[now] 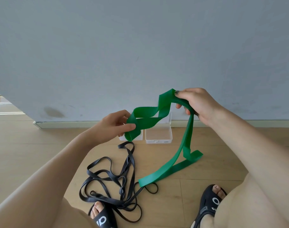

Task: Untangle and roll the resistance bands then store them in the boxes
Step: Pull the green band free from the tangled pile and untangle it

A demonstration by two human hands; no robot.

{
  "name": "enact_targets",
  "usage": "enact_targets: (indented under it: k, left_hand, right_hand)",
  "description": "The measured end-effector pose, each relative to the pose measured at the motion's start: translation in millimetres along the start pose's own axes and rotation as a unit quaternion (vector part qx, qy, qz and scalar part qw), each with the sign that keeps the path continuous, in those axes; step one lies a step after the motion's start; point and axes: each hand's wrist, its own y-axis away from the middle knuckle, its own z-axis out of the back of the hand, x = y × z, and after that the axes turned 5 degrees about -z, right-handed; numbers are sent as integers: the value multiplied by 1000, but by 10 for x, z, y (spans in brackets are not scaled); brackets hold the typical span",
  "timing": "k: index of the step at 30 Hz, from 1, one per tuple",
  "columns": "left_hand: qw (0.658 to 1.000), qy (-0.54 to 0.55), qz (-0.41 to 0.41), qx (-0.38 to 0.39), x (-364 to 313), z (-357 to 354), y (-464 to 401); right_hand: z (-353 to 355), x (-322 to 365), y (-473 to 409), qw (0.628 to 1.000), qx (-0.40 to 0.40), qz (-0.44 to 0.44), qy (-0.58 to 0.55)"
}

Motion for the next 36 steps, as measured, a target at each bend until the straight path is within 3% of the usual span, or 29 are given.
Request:
enact_targets:
  k: [6, 12, 16, 22, 27, 29, 33, 36]
  left_hand:
    - [998, 22, 60, -24, 42, 55, 20]
    - [971, 219, 35, -87, -2, 15, -38]
    - [950, 265, 54, -158, -55, 37, -63]
    - [905, 341, 71, -243, -58, 118, -81]
    - [786, 534, 68, -304, -120, 123, -139]
    - [762, 572, 59, -298, -135, 129, -147]
    - [735, 624, 24, -263, -119, 202, -150]
    - [752, 598, 46, -272, -128, 227, -140]
  right_hand:
    - [17, -13, -2, 999, -28, -12, 18]
    - [-21, -20, -7, 999, -20, -22, 24]
    - [-7, -23, -19, 999, -24, -29, 21]
    - [1, -29, -25, 999, -27, -35, 22]
    - [-24, -46, -42, 999, -14, -39, 28]
    - [-42, -47, -45, 999, -10, -39, 30]
    - [-29, -35, -53, 999, -11, -45, 21]
    - [-18, -42, -52, 999, -5, -48, 23]
